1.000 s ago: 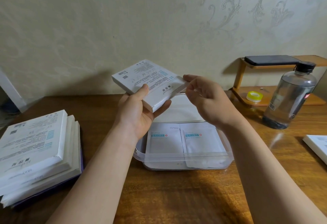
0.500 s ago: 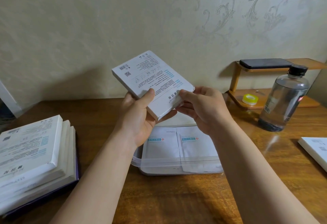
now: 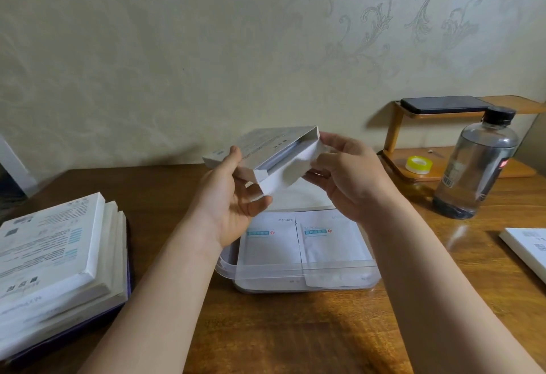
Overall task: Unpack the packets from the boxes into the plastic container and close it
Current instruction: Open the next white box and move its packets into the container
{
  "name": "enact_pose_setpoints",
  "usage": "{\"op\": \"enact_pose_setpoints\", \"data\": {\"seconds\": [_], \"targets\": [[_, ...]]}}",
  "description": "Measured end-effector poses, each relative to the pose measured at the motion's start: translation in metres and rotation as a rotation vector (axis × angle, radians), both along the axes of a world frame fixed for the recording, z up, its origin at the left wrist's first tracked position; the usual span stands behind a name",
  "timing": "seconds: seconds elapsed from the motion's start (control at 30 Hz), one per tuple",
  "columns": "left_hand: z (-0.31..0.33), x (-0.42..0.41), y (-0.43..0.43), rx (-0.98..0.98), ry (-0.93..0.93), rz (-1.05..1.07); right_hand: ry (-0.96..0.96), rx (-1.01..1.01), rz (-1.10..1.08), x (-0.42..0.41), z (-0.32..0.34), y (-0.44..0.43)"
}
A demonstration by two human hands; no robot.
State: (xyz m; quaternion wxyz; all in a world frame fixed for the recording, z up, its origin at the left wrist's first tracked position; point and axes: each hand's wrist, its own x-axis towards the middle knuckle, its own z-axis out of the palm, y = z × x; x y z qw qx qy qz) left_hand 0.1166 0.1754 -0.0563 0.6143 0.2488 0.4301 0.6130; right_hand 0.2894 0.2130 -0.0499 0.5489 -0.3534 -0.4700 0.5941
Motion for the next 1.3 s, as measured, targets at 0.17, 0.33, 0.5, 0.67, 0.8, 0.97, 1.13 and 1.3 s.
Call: {"op": "enact_pose_setpoints", "data": {"seconds": [0.17,0.33,0.5,0.67,0.8,0.97,1.13,1.3], "targets": [[0.005,0.003,-0.001,0.050,-0.152,-0.017,-0.482,0.169,-0.206,0.001,-0.008,0.002],[0.005,0.002,-0.002,0.080,-0.187,-0.050,-0.725,0.296,-0.374,0.000,-0.008,0.004],[0.002,0.000,0.000,0.051,-0.181,-0.073,-0.571,0.289,-0.412,0.004,-0.012,0.008],[0.003,-0.003,0.000,0.027,-0.165,-0.093,-0.380,0.160,-0.367,0.002,-0.009,0.010],[0.000,-0.009,0.001,0.010,-0.154,-0.125,-0.307,0.095,-0.413,0.002,-0.009,0.011],[-0.008,-0.012,0.006,0.037,-0.177,-0.132,-0.445,0.217,-0.431,0.001,-0.008,0.004],[-0.011,-0.009,0.010,0.129,-0.234,-0.060,-0.711,0.316,-0.479,-0.003,-0.004,-0.002],[-0.012,-0.005,0.008,0.215,-0.217,-0.008,-0.694,0.419,-0.211,-0.029,-0.001,-0.017]]}}
